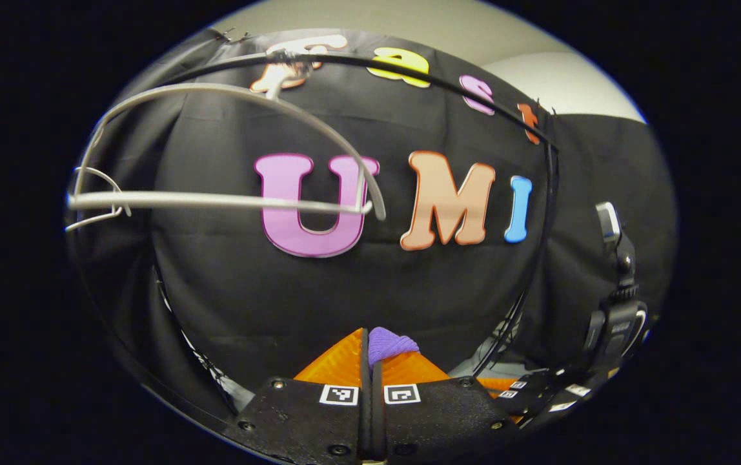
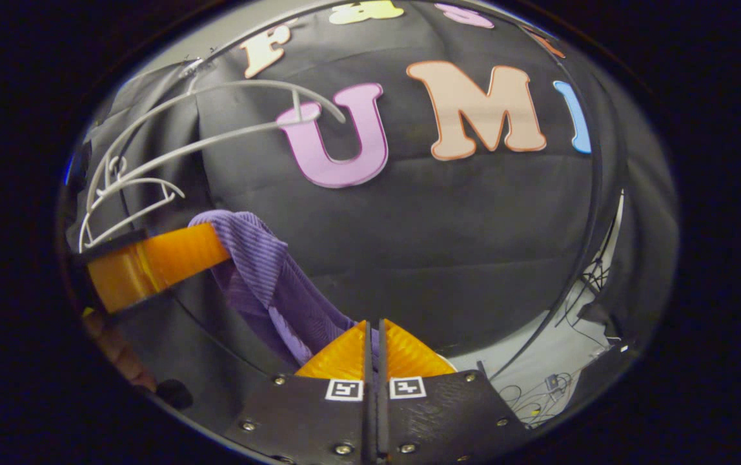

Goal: Grasp the clothes on the hanger with both hands and then place them into the laundry hamper below.

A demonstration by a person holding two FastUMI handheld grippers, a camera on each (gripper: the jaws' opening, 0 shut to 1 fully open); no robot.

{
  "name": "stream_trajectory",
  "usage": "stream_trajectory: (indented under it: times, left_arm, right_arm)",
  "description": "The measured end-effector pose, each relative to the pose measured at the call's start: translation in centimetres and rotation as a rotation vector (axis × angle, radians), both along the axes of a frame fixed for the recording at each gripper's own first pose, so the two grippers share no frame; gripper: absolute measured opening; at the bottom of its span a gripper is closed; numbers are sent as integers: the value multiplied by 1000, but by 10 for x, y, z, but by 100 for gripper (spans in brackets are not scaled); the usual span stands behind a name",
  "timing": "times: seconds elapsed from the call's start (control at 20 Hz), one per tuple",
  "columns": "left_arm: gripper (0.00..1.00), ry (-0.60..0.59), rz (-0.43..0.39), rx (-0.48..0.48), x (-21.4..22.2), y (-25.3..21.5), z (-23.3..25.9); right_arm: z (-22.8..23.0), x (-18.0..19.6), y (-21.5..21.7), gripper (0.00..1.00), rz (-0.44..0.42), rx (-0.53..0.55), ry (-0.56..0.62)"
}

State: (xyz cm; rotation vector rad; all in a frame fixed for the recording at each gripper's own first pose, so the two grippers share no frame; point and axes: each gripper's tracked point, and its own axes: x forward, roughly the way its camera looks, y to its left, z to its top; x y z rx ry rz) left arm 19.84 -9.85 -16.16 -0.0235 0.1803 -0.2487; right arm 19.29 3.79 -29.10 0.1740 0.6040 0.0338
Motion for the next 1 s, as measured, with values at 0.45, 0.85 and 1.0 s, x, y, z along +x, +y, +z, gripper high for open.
stream_trajectory:
  times: [0.45,0.85,1.0]
  left_arm:
    - [1,335,25,63,22,13,-181]
    - [1,605,106,93,20,14,-273]
    - [16,693,98,90,11,10,-297]
  right_arm:
    - [-142,-8,-17,1,-36,-37,287]
    - [-215,-24,-36,1,-67,-65,444]
    - [-226,-25,-47,4,-78,-129,463]
